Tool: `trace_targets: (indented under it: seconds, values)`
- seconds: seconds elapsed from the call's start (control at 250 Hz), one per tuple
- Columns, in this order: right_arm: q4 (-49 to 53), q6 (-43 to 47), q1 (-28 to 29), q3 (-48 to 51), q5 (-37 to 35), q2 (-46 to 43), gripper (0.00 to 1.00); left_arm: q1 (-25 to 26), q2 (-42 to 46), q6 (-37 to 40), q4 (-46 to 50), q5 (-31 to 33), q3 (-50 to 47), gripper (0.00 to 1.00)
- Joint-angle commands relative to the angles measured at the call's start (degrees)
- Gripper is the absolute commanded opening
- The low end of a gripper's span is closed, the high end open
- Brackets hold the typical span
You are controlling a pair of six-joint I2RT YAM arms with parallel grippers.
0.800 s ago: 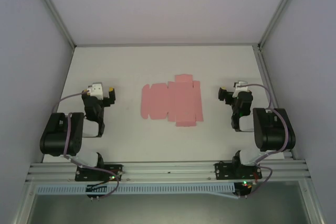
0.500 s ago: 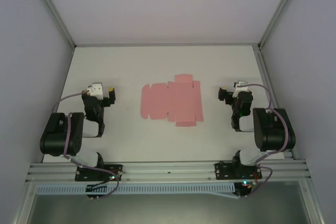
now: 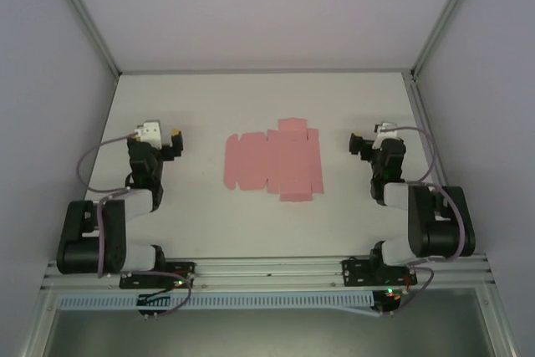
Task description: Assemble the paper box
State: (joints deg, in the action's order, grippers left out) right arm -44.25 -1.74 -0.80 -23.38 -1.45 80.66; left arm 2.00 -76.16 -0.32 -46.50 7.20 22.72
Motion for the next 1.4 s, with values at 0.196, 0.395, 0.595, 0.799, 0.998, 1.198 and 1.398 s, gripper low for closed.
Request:
trace_targets:
  seconds: [0.196,0.395,0.595,0.799,0.998,1.198,1.398]
  values:
    - [27.72,-3.63,3.28,-11.47,-0.99,-9.24,1.00,5.75,8.22,-7.48,24.66,-1.00,8.82,1.00]
    - [34.44,-5.67,8.15,-14.58,-4.20,-12.02,1.00,9.35,10.48,-8.47,32.27,-1.93,12.74,1.00]
    - [31.18,-10.77,8.99,-12.58,0.99,-14.33,1.00,9.82,10.46,-13.66,32.58,-5.54,13.52,1.00]
    - [39.26,-14.26,15.03,-17.75,4.24,-9.44,0.96,16.63,4.34,-20.70,39.09,-12.08,17.88,1.00]
    - [45.84,-14.62,22.04,-22.61,2.94,-1.29,0.91,19.67,-2.63,-24.60,44.41,-14.55,21.22,1.00]
    - [49.17,-16.93,25.68,-26.32,3.06,7.94,0.81,20.06,-9.39,-27.37,46.72,-18.52,22.81,1.00]
    - [50.56,-18.49,26.98,-28.71,3.95,15.82,0.67,20.29,-12.67,-27.02,47.70,-22.09,22.89,1.00]
